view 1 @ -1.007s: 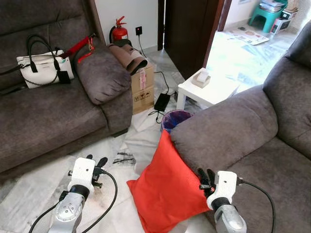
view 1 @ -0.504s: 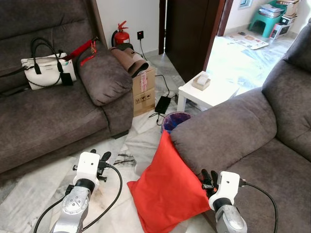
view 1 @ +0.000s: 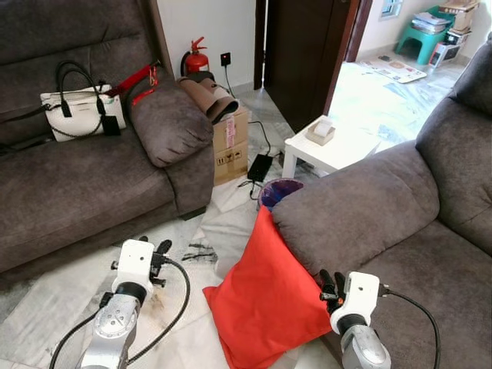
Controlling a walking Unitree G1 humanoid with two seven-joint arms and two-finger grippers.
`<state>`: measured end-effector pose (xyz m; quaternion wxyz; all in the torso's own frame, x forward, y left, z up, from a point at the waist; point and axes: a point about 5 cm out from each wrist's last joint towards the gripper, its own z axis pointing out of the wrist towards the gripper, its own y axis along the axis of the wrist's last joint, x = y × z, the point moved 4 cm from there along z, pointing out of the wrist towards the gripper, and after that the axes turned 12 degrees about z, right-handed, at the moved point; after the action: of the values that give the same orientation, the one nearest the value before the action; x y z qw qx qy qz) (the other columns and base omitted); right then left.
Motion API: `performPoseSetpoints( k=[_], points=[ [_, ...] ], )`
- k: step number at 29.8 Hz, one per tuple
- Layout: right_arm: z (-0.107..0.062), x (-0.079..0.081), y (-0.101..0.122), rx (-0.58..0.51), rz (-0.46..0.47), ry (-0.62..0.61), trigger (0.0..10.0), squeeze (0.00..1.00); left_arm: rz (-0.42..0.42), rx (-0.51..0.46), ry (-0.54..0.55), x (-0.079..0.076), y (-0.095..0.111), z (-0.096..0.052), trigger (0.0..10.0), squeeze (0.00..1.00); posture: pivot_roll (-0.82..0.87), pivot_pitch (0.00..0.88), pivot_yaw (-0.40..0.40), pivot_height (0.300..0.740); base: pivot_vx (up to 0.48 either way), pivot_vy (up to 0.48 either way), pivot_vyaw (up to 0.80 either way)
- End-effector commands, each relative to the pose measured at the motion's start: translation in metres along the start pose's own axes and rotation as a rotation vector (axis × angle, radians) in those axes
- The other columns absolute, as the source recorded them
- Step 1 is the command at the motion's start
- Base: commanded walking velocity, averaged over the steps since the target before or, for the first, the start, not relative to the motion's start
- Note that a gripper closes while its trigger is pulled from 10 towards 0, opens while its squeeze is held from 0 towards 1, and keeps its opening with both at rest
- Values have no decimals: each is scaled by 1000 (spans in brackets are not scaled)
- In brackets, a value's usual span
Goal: Move the pillow to the sofa from floor
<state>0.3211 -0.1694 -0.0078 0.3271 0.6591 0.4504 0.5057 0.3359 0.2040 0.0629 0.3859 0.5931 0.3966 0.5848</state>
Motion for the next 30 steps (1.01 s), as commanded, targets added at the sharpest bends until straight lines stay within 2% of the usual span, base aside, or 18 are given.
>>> performPoseSetpoints(
  k=[1, 5, 17, 21, 30],
  points=[
    [-1, 2, -3, 7, 2, 3, 10000, 0, -14, 20, -1, 1, -3, 0, 10000, 0, 47, 130, 42, 681, 0, 0, 0],
    [-3, -1, -7, 21, -21, -15, 10000, 0, -17, 16, 4, 1, -1, 1, 10000, 0, 56, 138, 41, 681, 0, 0, 0],
    [2, 5, -5, 31, -29, -12, 10000, 0, -15, 17, -1, 2, -1, 1, 10000, 0, 61, 144, 41, 681, 0, 0, 0],
    [3, 7, -2, 9, -28, -7, 10000, 0, -20, 24, -2, 1, -2, 0, 10000, 0, 62, 146, 41, 656, 0, 0, 0],
    [3, 4, -1, 5, -29, -20, 10000, 0, -36, 31, 2, 1, -4, -1, 10000, 0, 62, 148, 40, 656, 0, 0, 0]
  ],
)
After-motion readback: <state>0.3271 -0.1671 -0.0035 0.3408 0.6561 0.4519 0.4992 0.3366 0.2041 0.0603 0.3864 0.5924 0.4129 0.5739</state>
